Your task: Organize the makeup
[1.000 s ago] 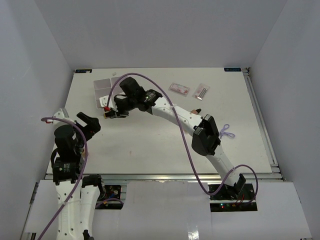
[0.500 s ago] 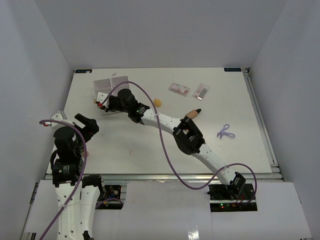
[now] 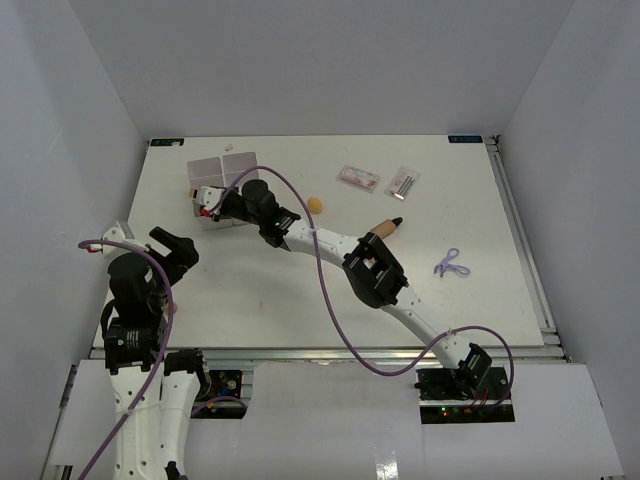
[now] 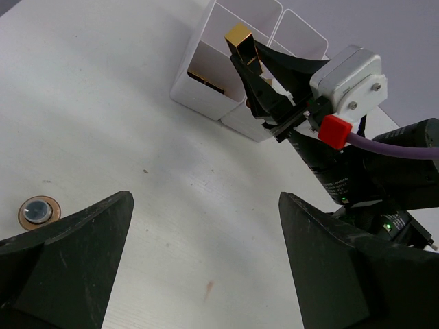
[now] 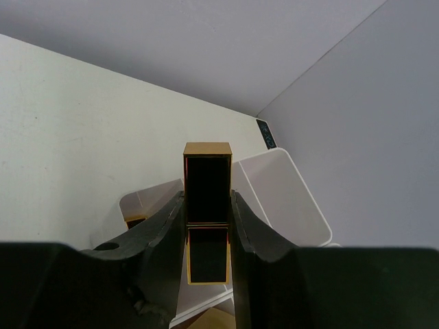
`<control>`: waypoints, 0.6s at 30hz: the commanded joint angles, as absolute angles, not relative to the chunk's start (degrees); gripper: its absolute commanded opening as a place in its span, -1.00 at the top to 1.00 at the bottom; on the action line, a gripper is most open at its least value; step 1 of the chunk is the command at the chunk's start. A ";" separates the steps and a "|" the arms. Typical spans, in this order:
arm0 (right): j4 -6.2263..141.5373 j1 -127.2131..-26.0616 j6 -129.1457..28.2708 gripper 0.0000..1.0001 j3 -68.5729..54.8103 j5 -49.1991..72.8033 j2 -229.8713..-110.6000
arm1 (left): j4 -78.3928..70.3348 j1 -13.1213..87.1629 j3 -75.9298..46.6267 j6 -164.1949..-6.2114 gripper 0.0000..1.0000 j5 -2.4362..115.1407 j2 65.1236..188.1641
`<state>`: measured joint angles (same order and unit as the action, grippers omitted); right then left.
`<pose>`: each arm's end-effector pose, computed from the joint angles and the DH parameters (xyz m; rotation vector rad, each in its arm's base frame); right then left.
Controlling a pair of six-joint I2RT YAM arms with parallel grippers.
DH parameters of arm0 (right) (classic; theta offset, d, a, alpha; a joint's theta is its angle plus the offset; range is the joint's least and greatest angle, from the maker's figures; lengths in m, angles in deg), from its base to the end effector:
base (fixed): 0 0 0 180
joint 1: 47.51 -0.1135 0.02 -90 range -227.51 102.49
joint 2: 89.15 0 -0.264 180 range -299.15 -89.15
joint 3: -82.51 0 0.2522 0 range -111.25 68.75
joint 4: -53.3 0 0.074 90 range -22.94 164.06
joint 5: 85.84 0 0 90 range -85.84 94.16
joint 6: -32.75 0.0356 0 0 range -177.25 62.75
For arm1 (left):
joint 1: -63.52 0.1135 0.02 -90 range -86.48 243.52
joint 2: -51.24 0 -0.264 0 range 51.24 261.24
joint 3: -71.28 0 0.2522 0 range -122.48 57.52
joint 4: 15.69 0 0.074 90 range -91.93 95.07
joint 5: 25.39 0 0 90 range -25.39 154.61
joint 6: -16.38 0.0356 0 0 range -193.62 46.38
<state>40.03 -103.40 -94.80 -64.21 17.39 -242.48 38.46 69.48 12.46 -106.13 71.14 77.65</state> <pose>0.3378 0.5132 0.2156 -1.1930 0.8622 0.4285 0.0971 0.0142 0.3256 -0.7140 1.8174 -0.1954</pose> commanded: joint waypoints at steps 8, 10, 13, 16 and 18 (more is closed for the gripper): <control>35.43 -103.15 -96.80 0.39 -63.06 16.21 -243.18 | 39.43 69.23 11.42 -107.61 -0.96 68.81 77.89; 35.51 -103.15 -96.80 0.22 -62.91 16.29 -243.21 | 39.47 69.23 11.39 -107.94 -0.96 68.44 78.19; 35.04 -103.15 -96.72 -0.22 -62.82 15.90 -243.10 | 39.67 69.23 11.30 -108.24 -0.96 67.98 78.57; 35.12 -103.17 -96.36 -0.40 -62.84 15.90 -242.55 | 40.07 69.23 11.11 -108.70 -0.96 67.56 78.57; 35.68 -103.21 -95.87 -0.44 -62.93 16.00 -241.58 | 40.31 69.23 11.09 -109.03 -0.96 67.35 78.62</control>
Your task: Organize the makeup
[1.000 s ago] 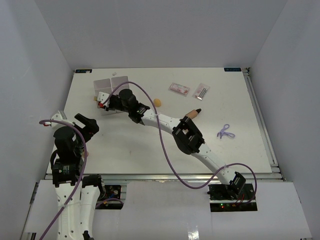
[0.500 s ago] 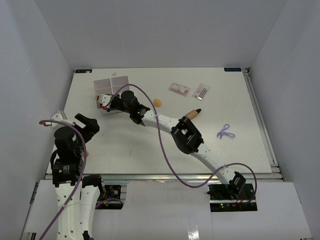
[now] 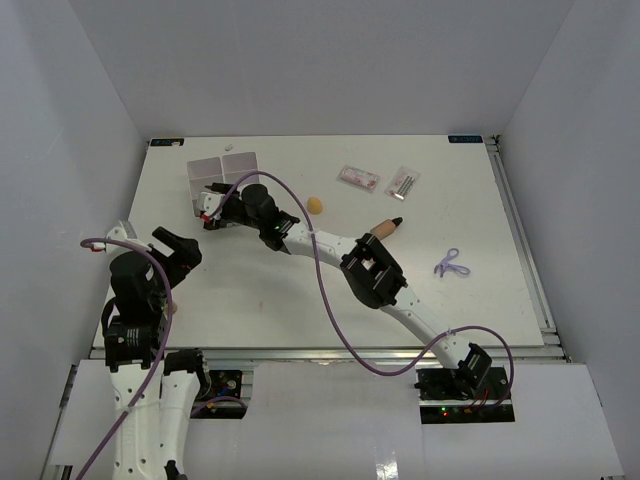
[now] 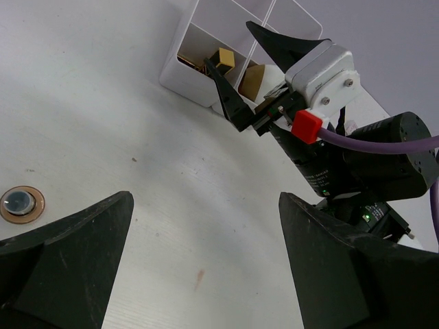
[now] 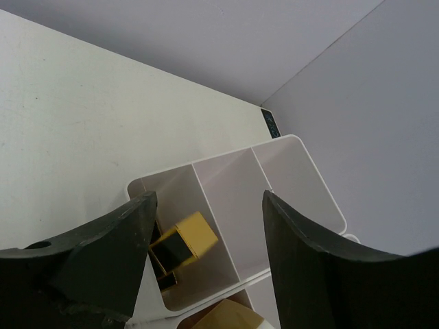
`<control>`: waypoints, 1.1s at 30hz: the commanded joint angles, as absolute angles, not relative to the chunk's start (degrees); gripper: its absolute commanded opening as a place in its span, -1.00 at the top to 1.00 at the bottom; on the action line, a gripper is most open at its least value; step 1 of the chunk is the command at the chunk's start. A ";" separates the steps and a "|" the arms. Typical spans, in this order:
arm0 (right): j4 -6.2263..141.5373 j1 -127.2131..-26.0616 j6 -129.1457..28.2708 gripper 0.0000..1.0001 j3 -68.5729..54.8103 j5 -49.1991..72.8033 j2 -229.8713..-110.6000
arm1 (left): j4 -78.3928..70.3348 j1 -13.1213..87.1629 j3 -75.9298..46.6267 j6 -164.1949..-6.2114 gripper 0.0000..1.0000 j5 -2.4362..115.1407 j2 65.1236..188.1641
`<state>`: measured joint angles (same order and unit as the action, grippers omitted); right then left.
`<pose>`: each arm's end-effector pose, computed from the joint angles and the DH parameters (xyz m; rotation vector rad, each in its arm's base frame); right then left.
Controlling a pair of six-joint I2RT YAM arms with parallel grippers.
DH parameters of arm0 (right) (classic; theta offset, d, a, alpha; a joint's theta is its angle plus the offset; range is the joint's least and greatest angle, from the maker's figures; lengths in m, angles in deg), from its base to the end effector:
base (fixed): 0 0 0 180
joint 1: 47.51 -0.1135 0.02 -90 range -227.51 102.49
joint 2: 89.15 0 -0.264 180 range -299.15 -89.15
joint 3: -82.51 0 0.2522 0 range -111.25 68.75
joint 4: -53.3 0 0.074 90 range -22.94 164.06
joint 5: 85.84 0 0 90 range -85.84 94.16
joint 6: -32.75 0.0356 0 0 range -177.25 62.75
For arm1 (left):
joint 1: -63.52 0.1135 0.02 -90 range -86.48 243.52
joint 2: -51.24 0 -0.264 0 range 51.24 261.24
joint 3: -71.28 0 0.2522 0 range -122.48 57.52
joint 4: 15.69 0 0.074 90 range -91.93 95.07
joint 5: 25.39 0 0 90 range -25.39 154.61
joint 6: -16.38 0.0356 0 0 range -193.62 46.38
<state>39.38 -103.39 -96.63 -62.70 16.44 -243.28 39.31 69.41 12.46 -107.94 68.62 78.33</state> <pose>0.3387 0.5134 0.1991 -1.2167 0.8735 0.3913 0.0993 0.0127 0.3231 -0.7250 1.8475 -0.2535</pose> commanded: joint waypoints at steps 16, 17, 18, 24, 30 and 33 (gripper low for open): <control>84.36 -95.61 -87.34 -0.80 -51.25 53.27 -206.91 | 35.92 69.15 16.94 -110.57 -0.95 50.06 80.55; 86.49 -94.80 -88.95 -0.80 -47.79 55.38 -204.02 | 35.35 69.14 17.44 -110.89 -0.95 48.28 80.60; 88.76 -94.16 -89.06 -0.81 -44.17 56.57 -200.95 | 35.07 69.06 17.98 -111.34 -0.94 47.03 80.78; 100.77 -89.34 -96.90 -0.85 -17.70 57.42 -181.15 | 34.22 69.06 20.75 -114.51 -0.92 42.19 85.00; 93.77 -80.65 -88.39 -0.94 3.67 58.17 -165.60 | 33.79 69.03 20.14 -113.20 -0.93 39.39 91.67; 88.44 -71.10 -85.95 -0.97 11.90 60.10 -158.57 | 33.33 68.31 20.07 -111.38 -0.93 37.94 93.03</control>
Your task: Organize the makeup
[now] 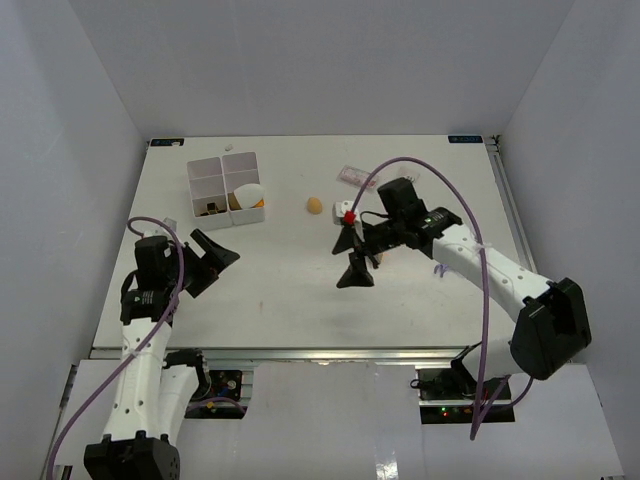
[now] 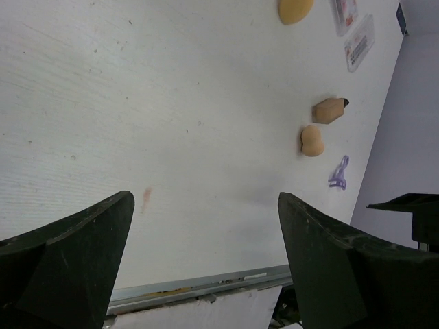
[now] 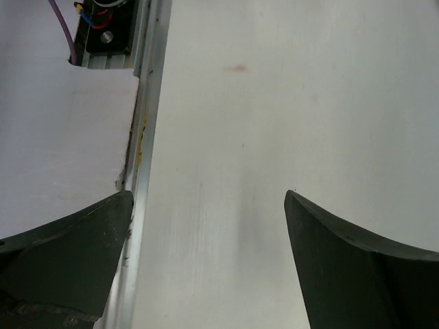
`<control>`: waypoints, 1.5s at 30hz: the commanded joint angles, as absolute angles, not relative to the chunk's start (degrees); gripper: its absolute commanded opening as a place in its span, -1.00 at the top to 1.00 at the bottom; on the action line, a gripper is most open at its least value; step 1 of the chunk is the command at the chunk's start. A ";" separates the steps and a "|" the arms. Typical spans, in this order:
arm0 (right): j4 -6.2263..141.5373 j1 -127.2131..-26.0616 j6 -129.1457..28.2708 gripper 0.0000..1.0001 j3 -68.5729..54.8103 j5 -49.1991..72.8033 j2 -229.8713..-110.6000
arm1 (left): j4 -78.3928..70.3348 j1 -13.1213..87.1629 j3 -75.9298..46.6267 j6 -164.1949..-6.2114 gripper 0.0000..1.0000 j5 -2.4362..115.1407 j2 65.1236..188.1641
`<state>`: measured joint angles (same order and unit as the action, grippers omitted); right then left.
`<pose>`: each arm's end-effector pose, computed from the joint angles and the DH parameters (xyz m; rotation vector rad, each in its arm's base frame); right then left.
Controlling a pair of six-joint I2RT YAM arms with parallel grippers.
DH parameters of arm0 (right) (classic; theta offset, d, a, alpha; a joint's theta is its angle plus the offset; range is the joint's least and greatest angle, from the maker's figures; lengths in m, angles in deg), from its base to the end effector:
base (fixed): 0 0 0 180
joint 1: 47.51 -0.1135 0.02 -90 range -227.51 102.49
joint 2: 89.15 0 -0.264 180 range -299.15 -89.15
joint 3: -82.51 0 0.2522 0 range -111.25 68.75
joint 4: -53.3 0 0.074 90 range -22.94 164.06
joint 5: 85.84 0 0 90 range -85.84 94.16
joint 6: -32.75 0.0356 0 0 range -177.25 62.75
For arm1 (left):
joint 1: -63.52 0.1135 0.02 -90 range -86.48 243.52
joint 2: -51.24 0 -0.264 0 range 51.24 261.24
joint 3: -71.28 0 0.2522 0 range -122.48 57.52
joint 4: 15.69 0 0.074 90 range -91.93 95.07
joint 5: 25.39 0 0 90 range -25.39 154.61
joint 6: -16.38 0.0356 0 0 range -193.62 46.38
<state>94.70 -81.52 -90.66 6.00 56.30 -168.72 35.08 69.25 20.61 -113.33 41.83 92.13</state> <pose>0.2267 0.1869 0.2925 -1.5605 1.5435 1.0566 0.1502 0.0012 0.2591 -0.7013 2.2279 -0.7579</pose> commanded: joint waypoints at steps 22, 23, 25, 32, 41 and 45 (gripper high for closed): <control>76.35 -42.16 -71.56 -0.93 26.16 60.57 -152.40 | 16.69 27.45 3.08 -120.49 -0.61 58.86 128.53; 76.23 -41.27 -71.67 -0.93 26.27 61.23 -152.17 | 16.62 25.99 0.69 -120.47 -0.58 59.72 132.44; 75.90 -39.76 -71.81 -0.90 26.51 62.14 -151.64 | 16.62 23.53 -3.84 -120.63 -0.50 61.37 139.58; 74.60 -37.47 -71.05 -0.83 27.27 62.51 -150.94 | 17.61 19.26 -19.12 -123.80 -0.16 63.91 155.23; 73.84 -37.06 -70.80 -0.82 27.62 62.34 -150.51 | 17.60 18.09 -29.06 -127.33 -0.25 64.76 166.95; 73.67 -36.96 -70.63 -0.82 27.78 62.43 -150.19 | 17.48 17.76 -32.20 -127.99 -0.25 61.73 170.50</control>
